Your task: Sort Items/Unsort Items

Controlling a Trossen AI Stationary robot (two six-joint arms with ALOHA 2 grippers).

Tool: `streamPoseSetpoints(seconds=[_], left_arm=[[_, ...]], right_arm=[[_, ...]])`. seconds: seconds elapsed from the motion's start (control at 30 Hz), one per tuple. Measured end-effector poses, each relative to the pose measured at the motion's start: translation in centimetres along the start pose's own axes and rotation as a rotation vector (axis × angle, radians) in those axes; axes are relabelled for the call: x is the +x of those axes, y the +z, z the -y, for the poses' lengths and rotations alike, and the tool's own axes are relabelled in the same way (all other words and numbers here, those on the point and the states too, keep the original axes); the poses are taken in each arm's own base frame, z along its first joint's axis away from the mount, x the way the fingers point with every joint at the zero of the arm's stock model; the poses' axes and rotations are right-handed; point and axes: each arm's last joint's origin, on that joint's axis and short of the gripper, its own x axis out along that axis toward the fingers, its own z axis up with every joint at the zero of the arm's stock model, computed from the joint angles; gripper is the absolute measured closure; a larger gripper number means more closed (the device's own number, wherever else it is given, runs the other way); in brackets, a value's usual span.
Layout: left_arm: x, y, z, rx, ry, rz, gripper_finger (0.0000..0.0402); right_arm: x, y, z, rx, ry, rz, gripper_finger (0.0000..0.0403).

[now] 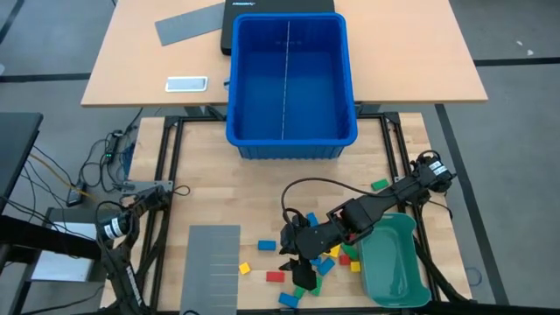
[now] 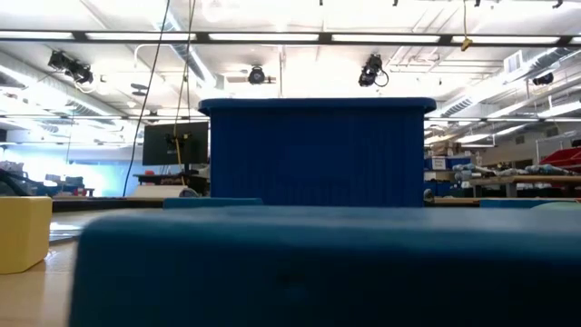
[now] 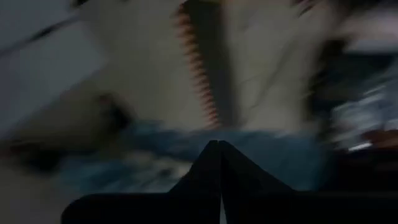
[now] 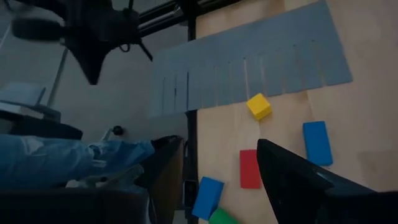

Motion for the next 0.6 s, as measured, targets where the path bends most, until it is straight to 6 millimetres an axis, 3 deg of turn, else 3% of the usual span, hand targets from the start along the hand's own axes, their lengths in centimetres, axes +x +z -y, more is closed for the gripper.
streamPoseSetpoints(seconds=[0.13, 0.33, 0.6], left_arm=[[0.5, -0.2, -1.7, 0.185, 0.188, -0.156, 0.0400], [2.6, -1.9, -3.7, 0.336, 0.178, -0.370, 0.0400], [4.0, -1.0, -7.3, 0.372, 0.418, -0.321, 0.0400]], right_arm=[[0.0, 0.0, 0.0, -0.006, -0.006, -0.001, 0.0197], [0.0, -0.2, 0.3, -0.008, -0.020, -0.024, 0.0198], [0.0, -0.1, 0.5, 0.002, -0.033, -0.024, 0.0199]])
